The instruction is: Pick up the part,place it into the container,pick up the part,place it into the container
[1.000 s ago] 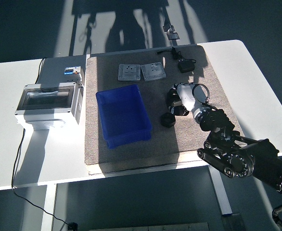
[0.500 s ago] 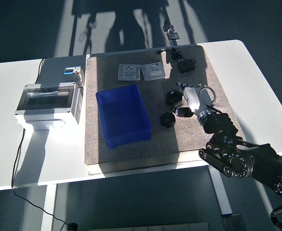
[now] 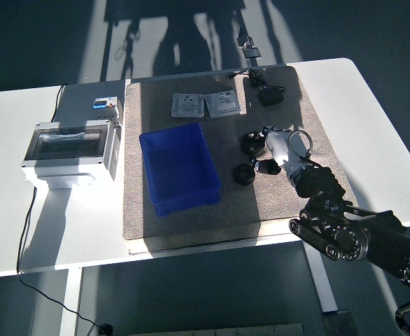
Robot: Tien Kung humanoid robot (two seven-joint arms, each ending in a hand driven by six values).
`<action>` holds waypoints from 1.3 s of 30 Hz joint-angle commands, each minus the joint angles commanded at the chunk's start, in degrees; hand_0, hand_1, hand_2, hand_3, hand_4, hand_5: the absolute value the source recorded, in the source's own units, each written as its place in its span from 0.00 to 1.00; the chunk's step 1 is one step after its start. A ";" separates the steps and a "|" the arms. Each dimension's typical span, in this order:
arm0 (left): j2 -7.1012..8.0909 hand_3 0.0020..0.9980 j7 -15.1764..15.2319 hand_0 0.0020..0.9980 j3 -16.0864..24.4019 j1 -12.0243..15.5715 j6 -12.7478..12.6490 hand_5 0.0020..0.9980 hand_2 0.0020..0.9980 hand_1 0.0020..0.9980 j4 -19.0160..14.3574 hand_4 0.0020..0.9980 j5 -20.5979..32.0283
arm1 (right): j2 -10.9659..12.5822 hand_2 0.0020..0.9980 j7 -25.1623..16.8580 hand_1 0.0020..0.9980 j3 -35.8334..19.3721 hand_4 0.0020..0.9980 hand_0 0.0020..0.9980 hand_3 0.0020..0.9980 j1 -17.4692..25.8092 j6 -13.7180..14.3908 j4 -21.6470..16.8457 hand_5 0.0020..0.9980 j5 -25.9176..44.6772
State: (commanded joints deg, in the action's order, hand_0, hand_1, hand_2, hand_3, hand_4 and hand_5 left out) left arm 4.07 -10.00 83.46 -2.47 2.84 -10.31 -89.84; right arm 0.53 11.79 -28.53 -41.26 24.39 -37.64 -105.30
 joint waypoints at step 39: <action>0.14 0.64 0.51 0.71 0.58 -0.04 -0.56 0.98 0.49 0.60 0.00 0.76 -0.86 | 1.02 0.66 4.07 0.69 -1.31 0.77 0.85 0.38 0.31 -0.23 -2.22 0.36 -4.32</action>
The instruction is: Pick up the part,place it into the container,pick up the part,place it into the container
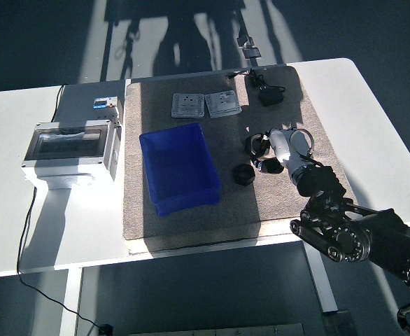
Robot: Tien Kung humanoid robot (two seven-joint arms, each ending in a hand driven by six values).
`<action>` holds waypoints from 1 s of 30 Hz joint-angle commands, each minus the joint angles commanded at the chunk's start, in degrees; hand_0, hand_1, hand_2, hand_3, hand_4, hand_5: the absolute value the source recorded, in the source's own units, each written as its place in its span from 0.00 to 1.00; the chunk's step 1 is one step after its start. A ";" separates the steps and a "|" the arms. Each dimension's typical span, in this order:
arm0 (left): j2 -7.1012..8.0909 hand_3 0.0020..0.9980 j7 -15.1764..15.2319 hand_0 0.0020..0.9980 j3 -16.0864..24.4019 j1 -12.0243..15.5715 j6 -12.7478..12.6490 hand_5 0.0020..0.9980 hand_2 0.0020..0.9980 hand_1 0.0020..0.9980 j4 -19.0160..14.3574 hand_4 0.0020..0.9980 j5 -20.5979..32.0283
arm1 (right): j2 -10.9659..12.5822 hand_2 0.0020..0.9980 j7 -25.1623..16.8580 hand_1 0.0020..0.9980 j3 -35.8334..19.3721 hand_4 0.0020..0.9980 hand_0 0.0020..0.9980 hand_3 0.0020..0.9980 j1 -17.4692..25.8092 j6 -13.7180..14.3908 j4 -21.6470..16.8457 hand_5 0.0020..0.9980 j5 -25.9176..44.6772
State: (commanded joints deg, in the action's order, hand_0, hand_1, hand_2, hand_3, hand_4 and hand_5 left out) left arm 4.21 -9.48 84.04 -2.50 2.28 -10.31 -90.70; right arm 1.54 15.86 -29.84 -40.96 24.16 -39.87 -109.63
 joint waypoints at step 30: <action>-0.20 0.63 1.46 0.70 -0.14 0.07 -1.44 0.96 0.48 0.59 0.00 0.73 -0.13 | 2.41 0.60 -1.44 0.66 -3.91 0.71 0.84 0.38 1.44 5.56 -2.65 0.30 5.52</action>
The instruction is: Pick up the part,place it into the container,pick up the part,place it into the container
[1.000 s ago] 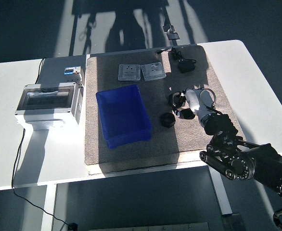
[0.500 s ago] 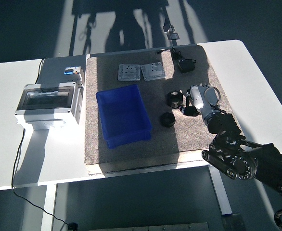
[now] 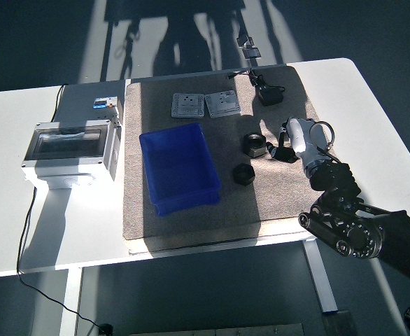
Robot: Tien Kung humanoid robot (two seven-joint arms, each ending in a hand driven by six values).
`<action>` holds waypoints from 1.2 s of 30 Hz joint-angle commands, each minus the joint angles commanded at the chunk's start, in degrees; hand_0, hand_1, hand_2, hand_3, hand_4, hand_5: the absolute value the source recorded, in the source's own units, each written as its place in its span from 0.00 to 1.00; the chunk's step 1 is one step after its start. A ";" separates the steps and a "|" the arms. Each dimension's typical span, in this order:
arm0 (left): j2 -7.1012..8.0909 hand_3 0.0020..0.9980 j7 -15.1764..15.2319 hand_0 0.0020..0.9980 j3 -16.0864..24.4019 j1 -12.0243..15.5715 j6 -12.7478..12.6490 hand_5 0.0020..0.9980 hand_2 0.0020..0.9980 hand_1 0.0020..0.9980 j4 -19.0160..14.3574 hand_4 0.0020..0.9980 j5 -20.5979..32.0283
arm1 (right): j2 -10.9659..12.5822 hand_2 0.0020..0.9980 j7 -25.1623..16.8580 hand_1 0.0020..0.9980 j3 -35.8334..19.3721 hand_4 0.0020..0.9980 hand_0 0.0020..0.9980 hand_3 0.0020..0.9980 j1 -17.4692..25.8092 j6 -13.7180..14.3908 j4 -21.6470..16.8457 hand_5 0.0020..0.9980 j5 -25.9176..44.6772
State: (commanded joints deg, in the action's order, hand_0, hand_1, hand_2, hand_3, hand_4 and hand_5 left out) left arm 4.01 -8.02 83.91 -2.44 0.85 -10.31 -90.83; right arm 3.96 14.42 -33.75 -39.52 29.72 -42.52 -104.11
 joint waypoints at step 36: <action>0.13 0.62 0.03 0.70 0.30 -0.09 -0.06 0.94 0.48 0.59 0.00 0.71 -0.01 | -2.79 0.78 -0.97 0.74 6.94 0.82 0.87 0.72 -0.61 0.69 2.81 0.43 0.29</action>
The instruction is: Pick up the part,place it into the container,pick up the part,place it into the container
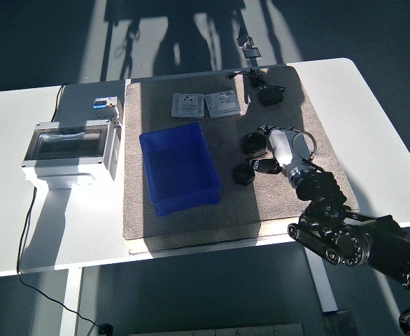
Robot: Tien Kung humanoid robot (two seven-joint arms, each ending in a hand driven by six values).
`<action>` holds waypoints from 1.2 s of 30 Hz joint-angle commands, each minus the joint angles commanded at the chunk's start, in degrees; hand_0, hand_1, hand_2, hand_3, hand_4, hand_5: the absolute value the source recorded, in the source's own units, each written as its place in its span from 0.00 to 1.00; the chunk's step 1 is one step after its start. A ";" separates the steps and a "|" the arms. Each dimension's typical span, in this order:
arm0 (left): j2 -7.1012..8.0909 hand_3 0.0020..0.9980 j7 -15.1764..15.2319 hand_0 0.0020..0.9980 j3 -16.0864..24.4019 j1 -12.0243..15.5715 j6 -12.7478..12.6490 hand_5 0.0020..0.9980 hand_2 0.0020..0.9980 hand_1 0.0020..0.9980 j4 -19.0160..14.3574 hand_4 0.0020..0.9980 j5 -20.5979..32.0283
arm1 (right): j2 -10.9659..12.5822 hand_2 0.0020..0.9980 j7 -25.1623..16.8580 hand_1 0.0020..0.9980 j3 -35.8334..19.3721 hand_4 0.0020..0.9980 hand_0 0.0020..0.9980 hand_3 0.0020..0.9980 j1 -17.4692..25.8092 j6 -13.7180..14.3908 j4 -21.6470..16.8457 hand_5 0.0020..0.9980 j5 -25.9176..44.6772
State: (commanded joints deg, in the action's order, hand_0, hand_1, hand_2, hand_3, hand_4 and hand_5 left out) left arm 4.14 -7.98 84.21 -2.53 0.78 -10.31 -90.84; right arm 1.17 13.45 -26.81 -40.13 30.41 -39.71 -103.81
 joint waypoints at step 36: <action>0.25 0.62 0.39 0.70 0.49 -0.37 -0.40 0.93 0.47 0.59 0.00 0.71 -0.66 | -1.17 0.76 -0.02 0.75 1.13 0.82 0.88 0.34 0.33 0.67 2.08 0.46 1.66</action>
State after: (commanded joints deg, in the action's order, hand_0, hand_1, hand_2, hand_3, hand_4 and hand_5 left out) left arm 4.38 -7.60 84.70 -2.90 0.38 -10.31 -91.50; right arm 0.00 13.43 -25.68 -39.79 31.08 -37.64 -102.15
